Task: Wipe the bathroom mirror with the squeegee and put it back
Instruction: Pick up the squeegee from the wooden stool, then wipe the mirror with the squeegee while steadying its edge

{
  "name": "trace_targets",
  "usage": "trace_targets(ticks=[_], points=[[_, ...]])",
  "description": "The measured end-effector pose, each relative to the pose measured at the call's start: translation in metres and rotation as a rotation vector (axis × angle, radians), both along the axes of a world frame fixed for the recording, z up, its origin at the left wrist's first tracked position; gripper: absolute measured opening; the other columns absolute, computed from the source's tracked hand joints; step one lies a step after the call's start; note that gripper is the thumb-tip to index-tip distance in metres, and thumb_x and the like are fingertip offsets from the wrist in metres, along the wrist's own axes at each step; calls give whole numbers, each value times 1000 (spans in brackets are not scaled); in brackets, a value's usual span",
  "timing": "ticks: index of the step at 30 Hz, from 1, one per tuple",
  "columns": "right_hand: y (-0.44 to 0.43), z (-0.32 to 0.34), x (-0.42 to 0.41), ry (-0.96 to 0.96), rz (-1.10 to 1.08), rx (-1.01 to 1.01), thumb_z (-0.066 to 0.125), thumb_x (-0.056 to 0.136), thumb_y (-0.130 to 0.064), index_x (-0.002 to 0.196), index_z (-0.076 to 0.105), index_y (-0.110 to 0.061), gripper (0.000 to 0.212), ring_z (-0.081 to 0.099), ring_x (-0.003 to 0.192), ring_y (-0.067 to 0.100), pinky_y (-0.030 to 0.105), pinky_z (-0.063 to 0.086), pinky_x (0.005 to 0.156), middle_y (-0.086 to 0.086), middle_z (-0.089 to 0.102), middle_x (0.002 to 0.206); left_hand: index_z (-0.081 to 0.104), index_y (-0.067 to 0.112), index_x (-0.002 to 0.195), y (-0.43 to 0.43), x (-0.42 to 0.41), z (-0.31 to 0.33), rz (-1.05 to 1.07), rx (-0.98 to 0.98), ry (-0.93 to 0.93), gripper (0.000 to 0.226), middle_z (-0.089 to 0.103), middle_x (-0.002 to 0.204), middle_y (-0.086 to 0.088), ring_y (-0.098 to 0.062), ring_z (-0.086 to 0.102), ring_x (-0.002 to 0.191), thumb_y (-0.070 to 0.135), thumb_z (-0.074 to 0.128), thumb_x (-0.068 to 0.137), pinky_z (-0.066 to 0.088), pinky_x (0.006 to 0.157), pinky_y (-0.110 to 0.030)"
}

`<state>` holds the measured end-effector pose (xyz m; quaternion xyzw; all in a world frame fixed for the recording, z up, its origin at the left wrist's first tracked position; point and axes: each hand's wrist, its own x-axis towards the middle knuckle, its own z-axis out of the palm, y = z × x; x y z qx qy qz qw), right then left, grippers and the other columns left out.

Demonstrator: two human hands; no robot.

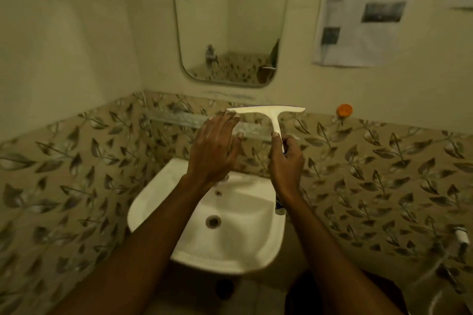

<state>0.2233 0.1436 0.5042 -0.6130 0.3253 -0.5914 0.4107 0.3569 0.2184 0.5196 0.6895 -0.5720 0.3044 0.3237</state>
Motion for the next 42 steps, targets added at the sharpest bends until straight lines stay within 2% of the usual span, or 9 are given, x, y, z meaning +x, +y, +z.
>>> trace_targets(ticks=[8, 13, 21, 25, 29, 34, 36, 39, 42], points=[[-41, 64, 85, -80, -3, -149, 53, 94, -31, 85, 60, -21, 15, 58, 63, 34, 52, 53, 53, 5, 60, 69, 51, 12, 132, -25, 98, 82, 35, -122, -106, 43, 54, 137, -6, -20, 41, 134, 35, 37, 98, 26, 112, -32], [-84, 114, 129, -132, -54, -231, 53, 96, -29, 91, 60, -20, 13, 59, 63, 26, 52, 54, 55, -3, 60, 71, 52, 14, 130, -49, 151, 123, 29, -168, -149, 40, 55, 136, -5, -18, 44, 132, 34, 43, 96, 28, 110, -31], [-146, 205, 184, -120, -85, -447, 52, 98, -25, 106, 58, -17, 12, 61, 74, 2, 18, 50, 64, -10, 62, 84, 50, 20, 128, -106, 238, 209, 11, -245, 55, 38, 56, 132, 0, -17, 51, 121, 40, 38, 98, 34, 103, -33], [-169, 248, 203, -93, -164, -564, 49, 100, -25, 103, 54, -19, 9, 66, 77, 12, 23, 55, 64, 0, 65, 89, 44, 20, 135, -140, 283, 260, -9, -213, 340, 47, 46, 141, -4, -24, 46, 127, 47, 35, 97, 34, 105, -43], [-186, 289, 212, -40, -297, -629, 47, 100, -24, 100, 51, -15, 10, 62, 66, 11, 26, 54, 58, -1, 60, 79, 41, 18, 136, -165, 319, 294, 34, -183, 371, 52, 43, 140, -10, -30, 46, 124, 49, 35, 96, 35, 102, -47], [-199, 341, 222, 40, -452, -702, 44, 102, -22, 107, 55, -5, 21, 54, 48, -9, 5, 39, 43, -11, 51, 67, 44, 15, 132, -186, 340, 315, -102, -254, 453, 49, 47, 134, -11, -29, 48, 120, 46, 40, 95, 41, 98, -43], [-200, 359, 225, 59, -512, -725, 43, 102, -22, 110, 54, -3, 23, 52, 48, -3, 3, 36, 40, -8, 53, 67, 42, 13, 135, -195, 343, 318, -151, -294, 508, 52, 45, 137, -10, -28, 48, 120, 45, 42, 95, 42, 98, -42], [-204, 379, 229, 117, -562, -747, 39, 103, -25, 114, 49, -5, 25, 54, 54, 5, 14, 47, 43, 5, 61, 80, 43, 11, 135, -202, 347, 322, -166, -382, 603, 52, 43, 138, -10, -29, 49, 120, 44, 41, 96, 41, 96, -40], [-205, 394, 231, 233, -581, -691, 32, 104, -32, 117, 46, -8, 30, 59, 59, 17, 42, 58, 57, -2, 55, 74, 50, 10, 123, -210, 353, 327, -167, -443, 671, 44, 52, 128, -11, -28, 53, 112, 43, 38, 97, 40, 86, -36]])
